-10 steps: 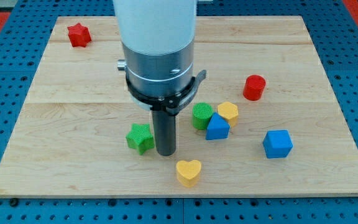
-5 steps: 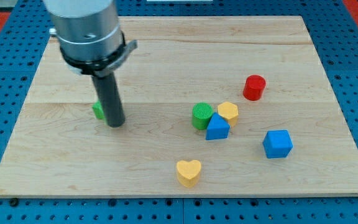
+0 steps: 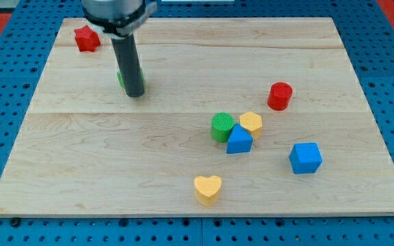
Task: Push the green star to the top center
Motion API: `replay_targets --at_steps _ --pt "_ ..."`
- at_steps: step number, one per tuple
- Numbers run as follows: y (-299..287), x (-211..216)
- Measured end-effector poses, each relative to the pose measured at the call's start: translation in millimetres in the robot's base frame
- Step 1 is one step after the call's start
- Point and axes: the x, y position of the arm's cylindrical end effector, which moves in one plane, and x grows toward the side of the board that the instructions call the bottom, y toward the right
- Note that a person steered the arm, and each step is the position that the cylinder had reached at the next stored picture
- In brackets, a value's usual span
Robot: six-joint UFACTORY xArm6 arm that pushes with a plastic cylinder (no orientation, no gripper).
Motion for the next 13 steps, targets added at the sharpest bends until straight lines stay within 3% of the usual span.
replay_targets --at_steps 1,3,5,9,10,13 --pt "-28.2 -25.6" --pt "-74.1 -36.5" --pt "-71.3 -42.3" --pt "93.2 -112.8" --pt "103.5 -136.4" --pt "127.5 -133.1"
